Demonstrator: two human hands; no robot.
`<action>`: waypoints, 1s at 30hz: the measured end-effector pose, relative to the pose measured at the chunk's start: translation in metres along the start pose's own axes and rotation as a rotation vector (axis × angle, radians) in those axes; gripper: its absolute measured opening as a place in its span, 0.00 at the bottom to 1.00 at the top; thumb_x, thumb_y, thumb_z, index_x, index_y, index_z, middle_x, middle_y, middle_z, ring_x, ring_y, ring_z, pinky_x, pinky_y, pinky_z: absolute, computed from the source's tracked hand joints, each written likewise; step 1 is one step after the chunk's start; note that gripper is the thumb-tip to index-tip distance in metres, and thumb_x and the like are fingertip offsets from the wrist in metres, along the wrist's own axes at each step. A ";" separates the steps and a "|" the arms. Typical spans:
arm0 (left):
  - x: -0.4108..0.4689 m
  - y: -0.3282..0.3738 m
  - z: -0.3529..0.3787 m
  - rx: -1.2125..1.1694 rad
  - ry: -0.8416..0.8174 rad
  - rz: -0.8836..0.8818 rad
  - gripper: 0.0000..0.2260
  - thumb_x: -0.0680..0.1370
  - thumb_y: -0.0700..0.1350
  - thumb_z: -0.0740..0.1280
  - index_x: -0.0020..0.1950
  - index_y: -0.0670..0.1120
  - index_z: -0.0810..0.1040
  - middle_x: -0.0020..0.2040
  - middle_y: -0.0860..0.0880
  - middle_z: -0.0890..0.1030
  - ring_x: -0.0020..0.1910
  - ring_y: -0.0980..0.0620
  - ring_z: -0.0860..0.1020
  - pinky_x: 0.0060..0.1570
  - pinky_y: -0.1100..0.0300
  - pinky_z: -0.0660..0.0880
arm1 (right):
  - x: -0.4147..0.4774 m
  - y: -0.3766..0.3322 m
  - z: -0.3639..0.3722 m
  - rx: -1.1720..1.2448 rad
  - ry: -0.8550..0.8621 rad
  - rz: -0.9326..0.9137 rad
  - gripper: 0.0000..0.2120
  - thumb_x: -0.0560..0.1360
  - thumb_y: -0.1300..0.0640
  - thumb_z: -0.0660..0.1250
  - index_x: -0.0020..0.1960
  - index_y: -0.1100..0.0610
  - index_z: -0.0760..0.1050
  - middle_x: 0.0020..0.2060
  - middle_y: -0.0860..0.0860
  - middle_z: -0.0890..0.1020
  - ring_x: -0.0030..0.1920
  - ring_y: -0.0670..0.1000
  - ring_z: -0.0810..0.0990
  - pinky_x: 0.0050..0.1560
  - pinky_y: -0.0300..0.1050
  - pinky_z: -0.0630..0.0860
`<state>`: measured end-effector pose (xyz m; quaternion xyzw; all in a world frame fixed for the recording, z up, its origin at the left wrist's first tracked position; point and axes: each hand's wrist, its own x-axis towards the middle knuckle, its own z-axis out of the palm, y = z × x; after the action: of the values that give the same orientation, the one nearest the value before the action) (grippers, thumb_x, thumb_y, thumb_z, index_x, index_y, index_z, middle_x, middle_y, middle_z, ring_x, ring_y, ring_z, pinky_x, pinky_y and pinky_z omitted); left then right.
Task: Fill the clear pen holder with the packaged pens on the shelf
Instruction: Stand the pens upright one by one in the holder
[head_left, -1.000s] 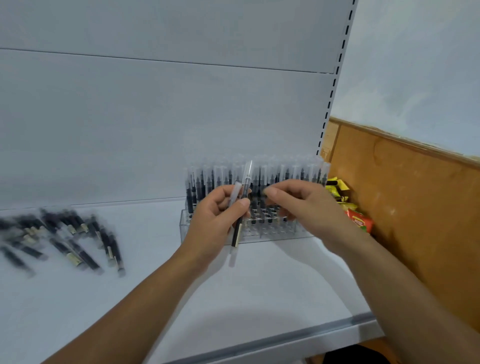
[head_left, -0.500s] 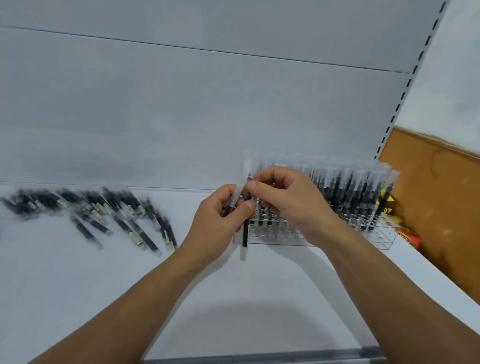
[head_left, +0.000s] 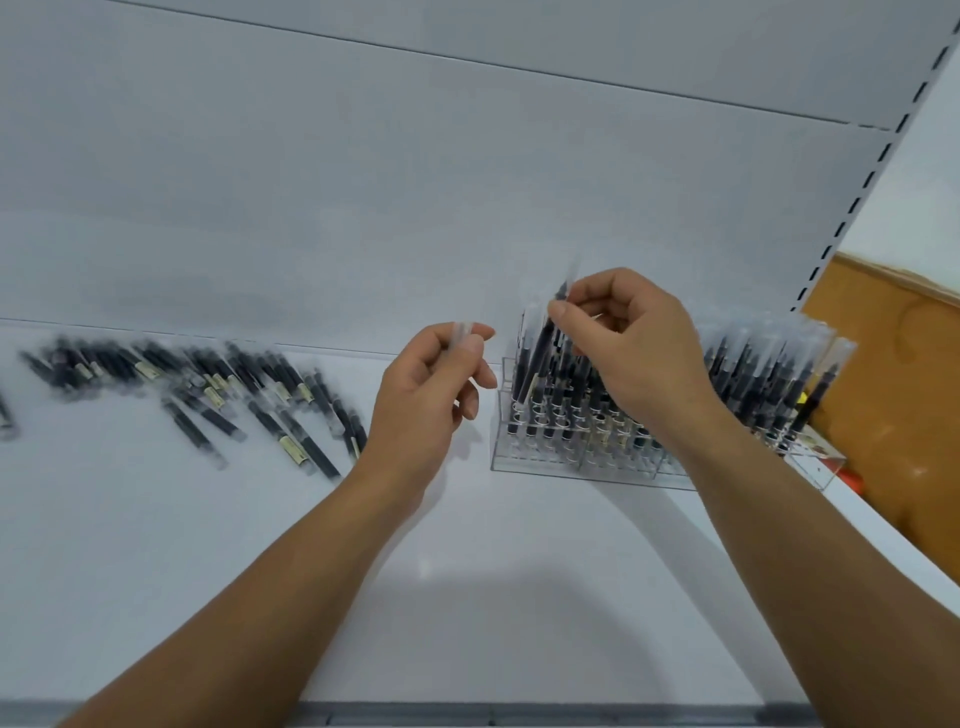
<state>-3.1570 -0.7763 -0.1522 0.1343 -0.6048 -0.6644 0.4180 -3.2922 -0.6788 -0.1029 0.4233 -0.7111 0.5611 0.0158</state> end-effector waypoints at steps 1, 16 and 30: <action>0.000 0.000 0.000 0.003 -0.007 0.003 0.07 0.81 0.45 0.62 0.54 0.46 0.79 0.35 0.52 0.77 0.29 0.56 0.69 0.29 0.69 0.65 | -0.001 0.002 0.001 -0.010 0.002 -0.010 0.04 0.75 0.53 0.72 0.45 0.50 0.78 0.38 0.46 0.82 0.37 0.47 0.77 0.39 0.37 0.76; -0.003 -0.003 0.004 0.034 -0.073 0.023 0.07 0.80 0.40 0.62 0.52 0.47 0.80 0.33 0.52 0.78 0.29 0.56 0.70 0.29 0.70 0.66 | -0.007 0.003 0.010 -0.297 -0.056 0.019 0.05 0.74 0.48 0.72 0.44 0.49 0.77 0.35 0.43 0.81 0.36 0.41 0.78 0.40 0.39 0.76; -0.003 -0.009 0.006 0.056 -0.112 0.052 0.06 0.80 0.40 0.64 0.51 0.45 0.80 0.33 0.50 0.78 0.29 0.56 0.71 0.30 0.70 0.67 | -0.026 -0.001 0.000 -0.075 -0.073 0.028 0.08 0.75 0.46 0.69 0.42 0.49 0.81 0.35 0.48 0.83 0.31 0.43 0.74 0.35 0.37 0.71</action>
<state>-3.1626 -0.7710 -0.1605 0.0929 -0.6490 -0.6426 0.3965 -3.2750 -0.6635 -0.1150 0.4326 -0.7375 0.5186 -0.0021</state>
